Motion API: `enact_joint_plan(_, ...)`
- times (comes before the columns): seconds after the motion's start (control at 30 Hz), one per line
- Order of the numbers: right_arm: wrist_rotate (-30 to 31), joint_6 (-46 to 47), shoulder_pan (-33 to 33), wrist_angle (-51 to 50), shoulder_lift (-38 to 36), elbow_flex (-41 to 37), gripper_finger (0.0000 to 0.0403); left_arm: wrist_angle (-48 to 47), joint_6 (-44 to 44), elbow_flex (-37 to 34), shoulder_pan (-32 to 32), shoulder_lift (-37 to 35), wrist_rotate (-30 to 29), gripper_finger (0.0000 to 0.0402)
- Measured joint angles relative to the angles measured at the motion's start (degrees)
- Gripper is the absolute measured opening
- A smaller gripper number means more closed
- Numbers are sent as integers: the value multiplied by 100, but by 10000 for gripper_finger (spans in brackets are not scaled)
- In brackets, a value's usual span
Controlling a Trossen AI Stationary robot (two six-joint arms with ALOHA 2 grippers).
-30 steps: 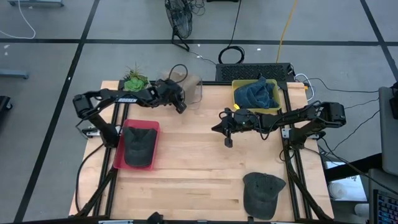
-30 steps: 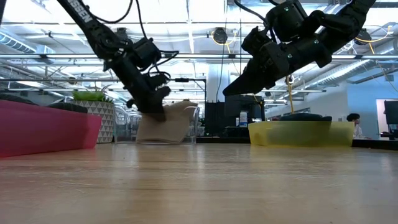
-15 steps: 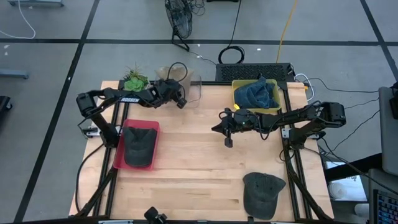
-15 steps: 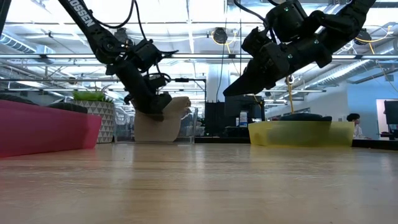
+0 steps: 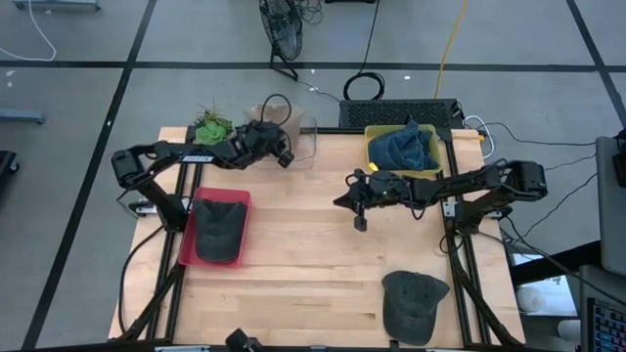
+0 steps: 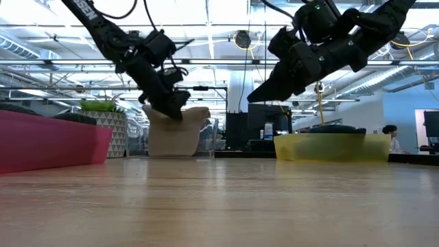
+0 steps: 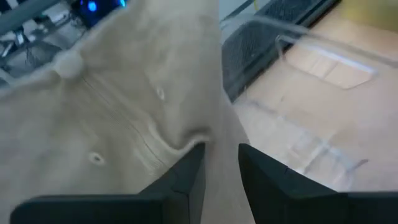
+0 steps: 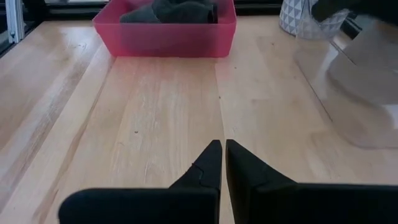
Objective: Pick & Place hat
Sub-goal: Put the brown cap into the transparent bin, then put the black cap into the red bin
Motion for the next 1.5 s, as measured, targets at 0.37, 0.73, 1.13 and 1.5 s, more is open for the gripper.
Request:
enact_joint_plan(0.37, 149, 64, 185, -431, -999, -1, 30, -149, 286, 7, -570, -979, -129, 108)
enact_joint_plan(0.73, 1071, 784, 1277, -1231, -1390, -1, 32, 626, 1468, 11, -858, -1589, 3508, 108)
enact_joint_plan(1.13, 886, 3468, 2962, -2110, -1349, -1, 32, -114, 1428, 8, -757, -2663, 4378, 108)
enact_joint_plan(1.5, 1519, 4808, 4176, -1574, -962, 58, 32, -989, 928, 9, -1156, -3623, 4922, 108)
